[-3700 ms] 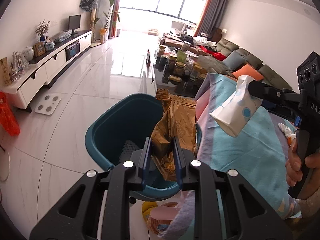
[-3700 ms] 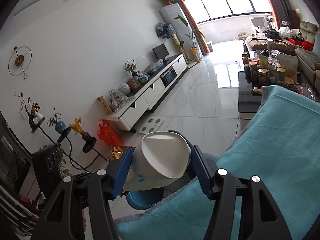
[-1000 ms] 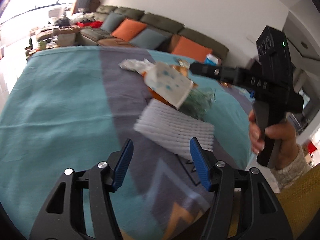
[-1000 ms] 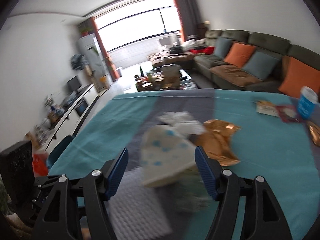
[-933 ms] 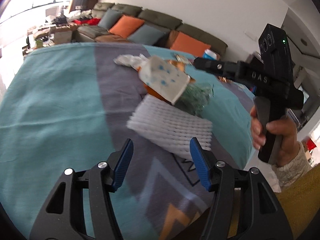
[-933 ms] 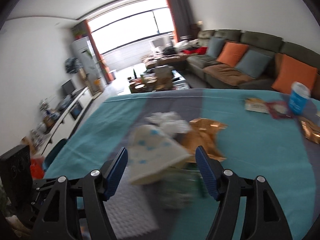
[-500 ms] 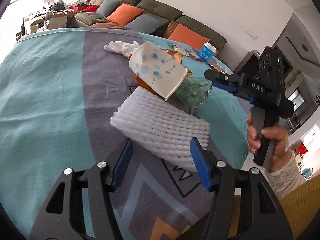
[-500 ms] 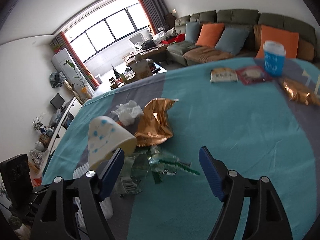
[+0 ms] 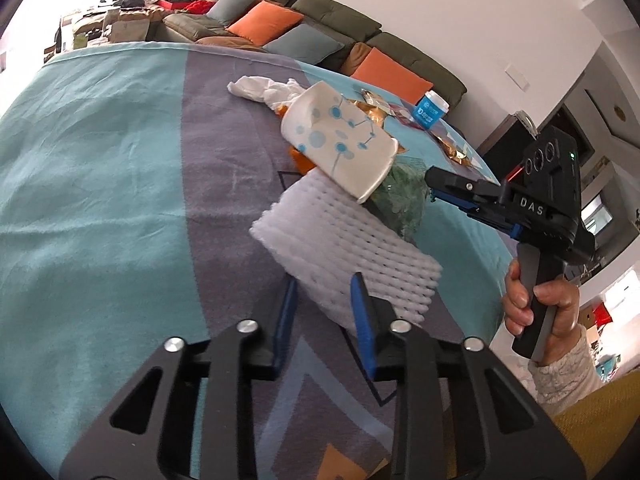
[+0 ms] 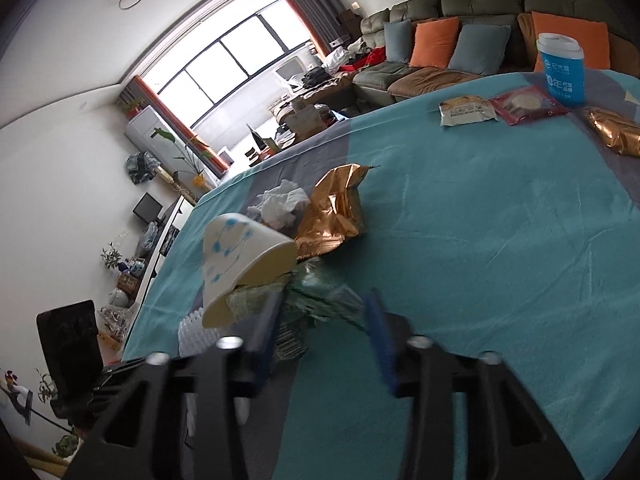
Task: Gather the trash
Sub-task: 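Grasp the white foam net with the left gripper while the right gripper grasps the green plastic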
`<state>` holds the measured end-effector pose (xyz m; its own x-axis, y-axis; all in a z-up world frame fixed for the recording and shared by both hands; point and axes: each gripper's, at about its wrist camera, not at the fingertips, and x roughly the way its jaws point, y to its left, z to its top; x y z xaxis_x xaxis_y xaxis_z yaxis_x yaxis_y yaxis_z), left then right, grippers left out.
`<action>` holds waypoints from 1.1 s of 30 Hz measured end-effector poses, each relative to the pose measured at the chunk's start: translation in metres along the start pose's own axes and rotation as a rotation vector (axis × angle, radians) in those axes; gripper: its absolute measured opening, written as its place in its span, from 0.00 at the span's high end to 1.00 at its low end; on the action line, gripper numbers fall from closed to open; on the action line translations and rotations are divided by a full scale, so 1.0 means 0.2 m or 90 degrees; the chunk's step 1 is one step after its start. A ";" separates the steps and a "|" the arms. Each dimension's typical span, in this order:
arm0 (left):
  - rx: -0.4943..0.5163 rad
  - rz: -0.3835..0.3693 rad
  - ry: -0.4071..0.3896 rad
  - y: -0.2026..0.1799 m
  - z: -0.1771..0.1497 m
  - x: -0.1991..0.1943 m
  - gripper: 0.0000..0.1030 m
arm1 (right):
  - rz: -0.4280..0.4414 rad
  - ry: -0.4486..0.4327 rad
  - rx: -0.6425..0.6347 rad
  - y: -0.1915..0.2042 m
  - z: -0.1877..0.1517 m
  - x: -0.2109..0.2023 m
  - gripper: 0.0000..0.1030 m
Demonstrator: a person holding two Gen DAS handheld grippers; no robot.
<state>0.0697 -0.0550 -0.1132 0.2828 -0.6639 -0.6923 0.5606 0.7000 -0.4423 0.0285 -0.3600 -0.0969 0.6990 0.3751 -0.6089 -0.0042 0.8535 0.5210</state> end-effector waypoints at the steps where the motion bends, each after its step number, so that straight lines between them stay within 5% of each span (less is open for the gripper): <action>1: -0.002 -0.002 0.000 0.01 0.00 0.00 0.77 | -0.002 0.001 -0.004 0.01 0.00 0.00 0.74; 3: -0.002 -0.002 -0.002 0.01 0.00 -0.01 0.79 | -0.007 -0.004 -0.011 0.02 0.00 -0.01 0.85; 33: -0.033 0.054 -0.090 0.19 -0.08 -0.35 0.85 | -0.040 -0.089 -0.074 0.14 0.09 -0.23 0.92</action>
<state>0.0578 0.0223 -0.0907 0.4359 -0.6300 -0.6427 0.4908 0.7650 -0.4170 0.0091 -0.3595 -0.0438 0.7934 0.2727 -0.5441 -0.0340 0.9125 0.4077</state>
